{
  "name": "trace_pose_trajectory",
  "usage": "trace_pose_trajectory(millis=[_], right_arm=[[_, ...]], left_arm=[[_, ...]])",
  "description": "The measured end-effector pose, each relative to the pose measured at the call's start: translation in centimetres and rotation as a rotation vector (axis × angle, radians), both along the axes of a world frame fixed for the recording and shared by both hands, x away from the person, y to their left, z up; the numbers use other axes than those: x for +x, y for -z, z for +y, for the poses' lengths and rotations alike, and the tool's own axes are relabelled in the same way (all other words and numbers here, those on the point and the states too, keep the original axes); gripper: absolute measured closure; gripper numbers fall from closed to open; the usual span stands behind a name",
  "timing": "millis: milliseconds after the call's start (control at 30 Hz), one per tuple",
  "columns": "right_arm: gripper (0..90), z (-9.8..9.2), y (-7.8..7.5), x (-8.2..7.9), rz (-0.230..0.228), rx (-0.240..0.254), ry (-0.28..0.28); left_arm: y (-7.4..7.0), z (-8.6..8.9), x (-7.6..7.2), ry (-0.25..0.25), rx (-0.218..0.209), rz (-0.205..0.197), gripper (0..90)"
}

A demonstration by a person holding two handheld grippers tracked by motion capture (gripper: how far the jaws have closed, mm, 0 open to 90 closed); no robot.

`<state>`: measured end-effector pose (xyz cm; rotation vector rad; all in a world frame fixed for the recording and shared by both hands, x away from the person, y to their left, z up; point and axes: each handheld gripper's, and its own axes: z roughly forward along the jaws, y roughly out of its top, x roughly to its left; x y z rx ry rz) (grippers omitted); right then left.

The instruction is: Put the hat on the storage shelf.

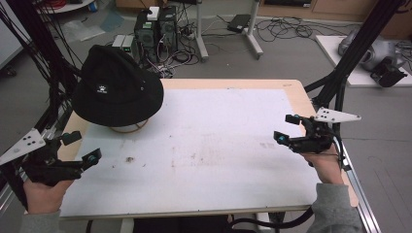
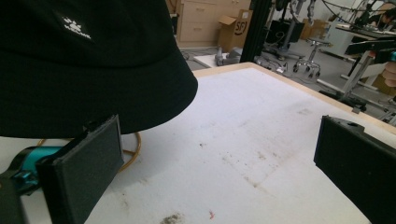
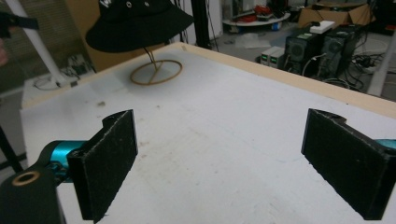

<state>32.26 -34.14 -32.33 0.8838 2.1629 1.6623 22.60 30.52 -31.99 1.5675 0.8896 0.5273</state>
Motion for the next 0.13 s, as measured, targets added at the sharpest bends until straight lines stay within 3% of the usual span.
trace_pose_trajectory(millis=[133], right_arm=[[9.9,0.21,0.36,-0.06,0.009,-0.021,0.003]], left_arm=[[-0.18,-0.49,-0.11,0.008,0.011,-0.006,1.7]])
